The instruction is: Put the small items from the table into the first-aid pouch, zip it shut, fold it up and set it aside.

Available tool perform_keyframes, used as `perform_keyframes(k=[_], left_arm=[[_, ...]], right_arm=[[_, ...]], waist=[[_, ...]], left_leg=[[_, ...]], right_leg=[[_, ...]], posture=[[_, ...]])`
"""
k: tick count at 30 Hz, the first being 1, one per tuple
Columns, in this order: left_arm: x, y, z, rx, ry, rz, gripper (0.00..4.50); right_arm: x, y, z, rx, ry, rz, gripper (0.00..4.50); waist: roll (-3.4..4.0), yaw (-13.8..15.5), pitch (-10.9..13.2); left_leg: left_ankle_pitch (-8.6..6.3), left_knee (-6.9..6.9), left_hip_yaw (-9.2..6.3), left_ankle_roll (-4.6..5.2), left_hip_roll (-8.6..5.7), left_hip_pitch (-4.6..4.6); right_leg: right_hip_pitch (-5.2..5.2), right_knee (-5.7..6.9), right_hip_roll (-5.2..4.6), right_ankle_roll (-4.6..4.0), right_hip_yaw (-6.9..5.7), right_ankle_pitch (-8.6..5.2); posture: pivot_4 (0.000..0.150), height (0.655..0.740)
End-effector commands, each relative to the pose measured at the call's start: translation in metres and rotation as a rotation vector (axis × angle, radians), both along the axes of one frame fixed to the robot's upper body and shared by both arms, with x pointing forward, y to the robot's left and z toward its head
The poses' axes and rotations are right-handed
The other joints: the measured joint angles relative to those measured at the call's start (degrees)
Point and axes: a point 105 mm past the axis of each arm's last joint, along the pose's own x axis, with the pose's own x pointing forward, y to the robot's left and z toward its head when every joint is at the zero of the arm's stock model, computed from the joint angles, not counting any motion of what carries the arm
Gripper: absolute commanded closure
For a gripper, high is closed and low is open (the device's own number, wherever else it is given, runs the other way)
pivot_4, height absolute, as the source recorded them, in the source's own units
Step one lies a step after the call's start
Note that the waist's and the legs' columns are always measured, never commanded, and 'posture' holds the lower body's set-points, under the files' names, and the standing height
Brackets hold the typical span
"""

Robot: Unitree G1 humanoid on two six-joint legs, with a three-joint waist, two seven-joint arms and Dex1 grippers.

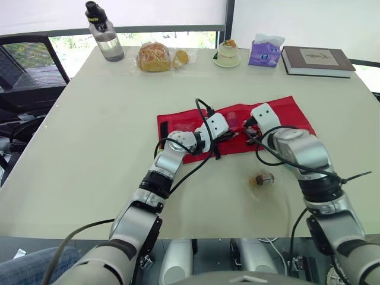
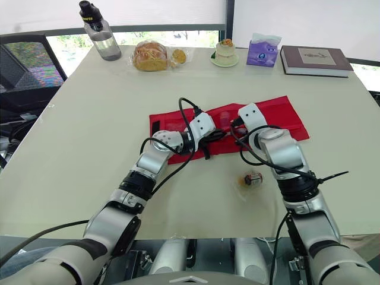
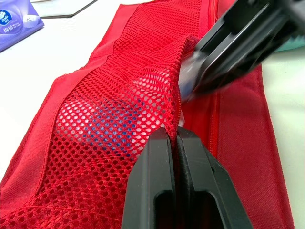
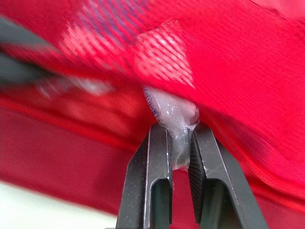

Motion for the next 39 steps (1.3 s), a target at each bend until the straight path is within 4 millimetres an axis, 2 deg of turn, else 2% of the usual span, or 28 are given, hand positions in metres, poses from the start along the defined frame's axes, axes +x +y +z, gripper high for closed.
perform_keyframes(k=[1, 5, 6, 8, 10, 15, 23, 26, 28, 29, 32, 35, 39], left_arm=[[-0.008, -0.011, 0.008, -0.017, -0.029, -0.053, 4.50], [-0.008, -0.010, 0.007, -0.017, -0.028, -0.048, 4.50], [-0.008, -0.009, 0.007, -0.017, -0.028, -0.046, 4.50], [-0.007, -0.008, 0.006, -0.019, -0.025, -0.041, 4.50], [-0.007, -0.007, 0.005, -0.021, -0.021, -0.035, 4.50], [-0.005, -0.006, 0.008, -0.034, -0.014, -0.026, 4.50], [0.002, 0.002, 0.015, -0.101, 0.040, 0.007, 4.50], [0.000, 0.000, 0.016, -0.127, 0.060, -0.001, 4.50], [-0.002, -0.001, 0.016, -0.134, 0.058, -0.015, 4.50], [-0.003, -0.001, 0.017, -0.137, 0.058, -0.019, 4.50], [-0.003, -0.002, 0.017, -0.128, 0.045, -0.020, 4.50], [-0.004, -0.001, 0.012, -0.095, 0.030, -0.023, 4.50], [-0.004, -0.001, 0.013, -0.102, 0.028, -0.024, 4.50]], right_arm=[[0.006, 0.002, 0.011, 0.047, -0.053, -0.039, 4.48], [0.005, 0.005, 0.010, 0.034, -0.062, -0.026, 4.48], [0.003, 0.006, 0.011, 0.025, -0.064, -0.010, 3.75], [-0.001, 0.007, 0.013, 0.014, -0.067, 0.017, 3.30], [-0.006, 0.009, 0.017, 0.022, -0.069, 0.039, 2.35], [-0.021, 0.007, 0.025, 0.041, -0.063, 0.066, 2.35], [-0.052, -0.015, 0.029, 0.057, -0.052, 0.115, 2.35], [-0.050, -0.019, 0.026, 0.059, -0.131, 0.156, 3.12], [-0.050, -0.021, 0.017, 0.052, -0.169, 0.195, 4.15], [-0.050, -0.023, 0.013, 0.051, -0.189, 0.207, 4.49], [-0.047, -0.026, 0.003, 0.063, -0.222, 0.223, 4.49], [-0.044, -0.018, -0.002, 0.122, -0.242, 0.234, 4.49], [-0.037, -0.017, -0.008, 0.112, -0.262, 0.240, 4.49]], waist=[[0.00, 0.0, 0.0], [0.00, 0.0, 0.0], [0.00, 0.0, 0.0], [0.01, 0.0, 0.0], [0.01, 0.0, 0.0], [0.01, 0.0, 0.0], [0.00, 0.0, 0.0], [0.00, -0.2, 0.0], [0.00, -0.2, 0.0], [0.00, -0.2, 0.0], [0.00, -0.1, 0.0], [0.00, -0.2, 0.0], [0.00, -0.1, 0.0]], left_leg=[[0.00, 0.00, 0.00, 0.00, 0.00, -0.01], [0.00, 0.00, 0.01, 0.00, 0.00, 0.00], [0.00, -0.01, 0.01, 0.00, 0.00, 0.00], [0.00, -0.02, 0.00, 0.00, 0.00, 0.00], [0.00, -0.03, 0.01, 0.00, 0.00, -0.01], [0.00, -0.05, 0.01, 0.00, 0.00, -0.01], [0.00, -0.05, -0.02, 0.00, 0.00, -0.04], [0.00, -0.05, -0.01, 0.00, 0.00, -0.04], [0.00, -0.07, -0.01, 0.00, 0.00, -0.03], [0.00, -0.10, -0.01, 0.00, 0.00, -0.04], [0.00, -0.09, 0.02, 0.00, 0.00, -0.04], [0.00, -0.09, 0.02, 0.00, 0.00, -0.03], [0.00, -0.09, 0.01, 0.00, 0.00, -0.03]], right_leg=[[0.00, 0.00, 0.00, 0.00, 0.00, 0.00], [0.00, -0.01, -0.01, 0.00, 0.00, 0.00], [0.00, -0.01, -0.01, 0.00, 0.00, 0.00], [-0.01, 0.00, 0.00, 0.00, 0.00, 0.00], [-0.01, -0.02, -0.01, 0.00, 0.00, 0.00], [-0.04, -0.01, 0.00, 0.00, 0.00, 0.00], [-0.03, -0.08, -0.02, 0.00, -0.01, 0.00], [-0.03, -0.09, -0.01, 0.00, 0.00, 0.00], [-0.03, -0.11, 0.00, 0.01, 0.00, -0.01], [-0.03, -0.15, 0.00, 0.01, 0.00, -0.01], [-0.03, -0.18, 0.00, 0.02, 0.02, -0.01], [-0.03, -0.16, 0.01, 0.02, 0.03, 0.00], [-0.03, -0.17, 0.02, 0.02, 0.02, 0.00]], posture=[[0.150, 0.7400], [0.150, 0.7400], [0.150, 0.7400], [0.150, 0.7400], [0.150, 0.7400], [0.150, 0.7400], [0.150, 0.7400], [0.150, 0.7400], [0.150, 0.7400], [0.150, 0.7400], [0.150, 0.7400], [0.150, 0.7400], [0.150, 0.7400]])
